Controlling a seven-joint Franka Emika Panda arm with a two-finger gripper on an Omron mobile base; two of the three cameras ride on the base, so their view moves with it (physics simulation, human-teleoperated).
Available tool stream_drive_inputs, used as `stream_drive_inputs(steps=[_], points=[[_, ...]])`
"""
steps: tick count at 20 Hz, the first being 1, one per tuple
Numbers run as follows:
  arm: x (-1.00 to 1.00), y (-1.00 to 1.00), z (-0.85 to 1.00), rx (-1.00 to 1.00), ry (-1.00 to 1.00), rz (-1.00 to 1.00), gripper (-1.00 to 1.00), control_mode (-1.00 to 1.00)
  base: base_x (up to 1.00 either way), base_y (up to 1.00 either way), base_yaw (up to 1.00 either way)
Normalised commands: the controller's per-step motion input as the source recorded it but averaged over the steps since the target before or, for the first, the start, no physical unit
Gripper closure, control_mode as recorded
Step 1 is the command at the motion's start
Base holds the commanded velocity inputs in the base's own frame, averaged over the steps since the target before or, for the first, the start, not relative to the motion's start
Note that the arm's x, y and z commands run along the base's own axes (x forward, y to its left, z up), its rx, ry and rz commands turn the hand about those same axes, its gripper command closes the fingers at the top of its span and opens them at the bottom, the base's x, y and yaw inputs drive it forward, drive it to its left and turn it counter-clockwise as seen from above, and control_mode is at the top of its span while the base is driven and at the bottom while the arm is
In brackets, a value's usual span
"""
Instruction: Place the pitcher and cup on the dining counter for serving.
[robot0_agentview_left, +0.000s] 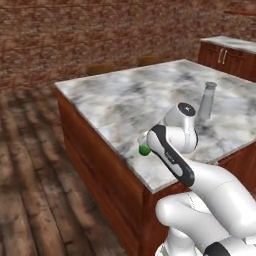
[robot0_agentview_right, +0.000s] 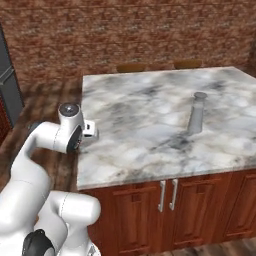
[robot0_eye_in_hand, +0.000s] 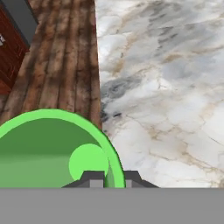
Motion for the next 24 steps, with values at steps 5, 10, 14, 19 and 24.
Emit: stream_drive_inputs(steps=[5, 10, 14, 19, 24], points=[[0.0, 0.0, 0.0, 0.0, 0.0, 0.0, 1.0, 1.0, 0.0, -0.87, 0.35], [0.0, 0.0, 0.0, 0.0, 0.0, 0.0, 1.0, 1.0, 0.0, -0.36, 0.09], [0.0, 0.0, 0.0, 0.0, 0.0, 0.0, 1.0, 1.0, 0.14, -0.39, -0.01], [0.39, 0.0, 0.01, 0.0, 0.0, -0.03, 1.0, -1.0, 0.19, -0.1, -0.01], [0.75, 0.0, 0.04, 0.0, 0.02, -0.13, 1.0, -1.0, 0.0, 0.0, 0.0]])
